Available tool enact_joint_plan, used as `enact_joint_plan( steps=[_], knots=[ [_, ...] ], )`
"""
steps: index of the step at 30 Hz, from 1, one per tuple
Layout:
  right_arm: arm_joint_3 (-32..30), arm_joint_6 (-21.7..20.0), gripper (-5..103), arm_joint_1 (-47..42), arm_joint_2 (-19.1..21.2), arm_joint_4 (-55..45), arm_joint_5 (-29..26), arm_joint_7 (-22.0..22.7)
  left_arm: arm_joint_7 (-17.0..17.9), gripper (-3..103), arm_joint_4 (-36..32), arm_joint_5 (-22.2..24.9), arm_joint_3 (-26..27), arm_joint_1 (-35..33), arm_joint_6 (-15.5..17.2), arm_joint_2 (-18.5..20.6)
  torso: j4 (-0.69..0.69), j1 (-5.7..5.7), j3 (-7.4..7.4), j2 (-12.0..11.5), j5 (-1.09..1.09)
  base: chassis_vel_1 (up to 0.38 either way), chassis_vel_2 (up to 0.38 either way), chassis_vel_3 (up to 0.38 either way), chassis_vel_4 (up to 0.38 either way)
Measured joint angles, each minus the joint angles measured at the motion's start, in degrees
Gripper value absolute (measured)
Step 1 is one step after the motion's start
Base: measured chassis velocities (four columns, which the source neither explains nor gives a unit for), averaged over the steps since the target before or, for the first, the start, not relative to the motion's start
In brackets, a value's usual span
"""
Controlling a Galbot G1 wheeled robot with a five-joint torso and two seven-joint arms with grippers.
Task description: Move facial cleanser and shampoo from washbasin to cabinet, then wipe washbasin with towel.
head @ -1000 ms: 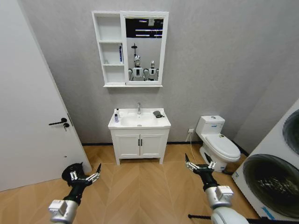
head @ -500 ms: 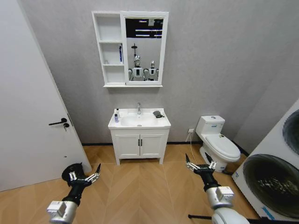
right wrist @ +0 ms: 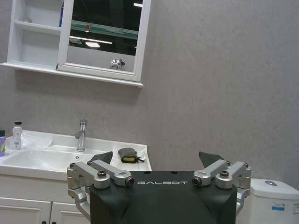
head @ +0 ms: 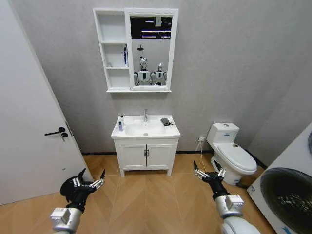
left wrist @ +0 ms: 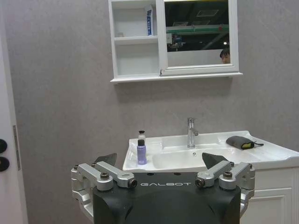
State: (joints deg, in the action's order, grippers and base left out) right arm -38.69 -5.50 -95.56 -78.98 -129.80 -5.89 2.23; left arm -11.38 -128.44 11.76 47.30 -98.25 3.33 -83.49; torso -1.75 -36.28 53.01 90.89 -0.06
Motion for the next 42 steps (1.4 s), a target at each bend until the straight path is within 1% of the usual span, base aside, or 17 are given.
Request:
enact_joint_plan(
  steps=[3,4,8,9,11,15,16,17,18,21,27,33,42],
  knots=[
    [0.13,0.05,100,0.27,0.09,0.23,-0.01,0.0,0.24,100,0.0,-0.38,-0.23,0.41,0.13,-0.19,0.01,0.0,0.0,0.0,0.05,-0.262,0.287,0.249,-0.264],
    [0.2,0.05,100,0.46,0.13,0.33,-0.04,0.0,0.36,100,0.01,-0.6,-0.35,0.58,0.17,-0.32,0.0,0.0,0.0,0.0,0.01,-0.292,0.3,0.308,-0.281],
    [0.3,0.06,100,0.69,0.35,0.51,-0.13,0.0,0.46,100,0.09,-0.91,-0.52,0.7,0.19,-0.51,0.0,0.0,0.0,0.0,0.01,-0.301,0.309,0.31,-0.31],
    [0.34,0.07,100,0.85,0.51,0.68,-0.19,-0.02,0.48,100,0.11,-1.04,-0.55,0.74,0.19,-0.55,0.01,0.0,0.0,0.0,0.04,-0.321,0.32,0.335,-0.321],
    [0.4,0.09,100,1.12,0.69,0.9,-0.29,-0.06,0.55,100,0.14,-1.13,-0.59,0.96,0.34,-0.58,0.0,-0.01,0.0,-0.01,0.0,-0.33,0.331,0.342,-0.321],
    [0.58,0.09,100,1.63,0.88,1.21,-0.52,-0.07,0.75,100,0.14,-1.22,-0.64,1.38,0.67,-0.58,0.01,-0.04,0.01,-0.02,0.05,-0.311,0.312,0.317,-0.319],
    [0.63,0.09,100,1.76,0.97,1.3,-0.58,-0.07,0.9,100,0.14,-1.27,-0.76,1.57,0.82,-0.58,0.0,-0.03,0.01,-0.02,-0.02,-0.313,0.286,0.327,-0.308],
    [0.63,0.09,100,1.76,0.97,1.3,-0.58,-0.07,0.9,100,0.14,-1.27,-0.76,1.57,0.82,-0.58,0.0,-0.03,0.01,-0.02,-0.02,-0.313,0.286,0.327,-0.308],
    [0.67,0.09,100,1.85,1.03,1.34,-0.63,-0.07,1.0,100,0.11,-1.34,-0.79,1.61,0.87,-0.58,0.01,-0.01,0.0,-0.01,0.04,-0.303,0.286,0.327,-0.306],
    [0.71,0.1,100,1.88,1.15,1.37,-0.69,-0.08,1.14,100,0.07,-1.58,-1.02,1.78,1.04,-0.66,0.01,-0.05,0.01,-0.02,0.01,-0.242,0.225,0.258,-0.253],
    [0.49,0.31,100,2.06,1.24,1.61,-0.99,-0.07,1.3,100,-0.22,-1.99,-1.3,1.67,1.07,-1.03,0.01,-0.06,0.02,-0.03,0.03,-0.148,0.127,0.073,-0.057],
    [0.45,1.48,100,1.96,1.13,1.6,-1.17,-0.62,1.27,100,-0.25,-2.02,-1.0,1.15,0.81,-1.2,0.0,0.08,-0.02,0.03,0.02,0.049,-0.017,-0.052,0.029],
    [0.09,0.73,100,1.56,0.71,1.1,-0.8,-0.82,1.2,100,0.03,-1.82,-0.93,1.28,0.51,-0.94,0.0,0.01,0.0,0.01,0.02,0.02,-0.019,-0.022,0.016]
  ],
)
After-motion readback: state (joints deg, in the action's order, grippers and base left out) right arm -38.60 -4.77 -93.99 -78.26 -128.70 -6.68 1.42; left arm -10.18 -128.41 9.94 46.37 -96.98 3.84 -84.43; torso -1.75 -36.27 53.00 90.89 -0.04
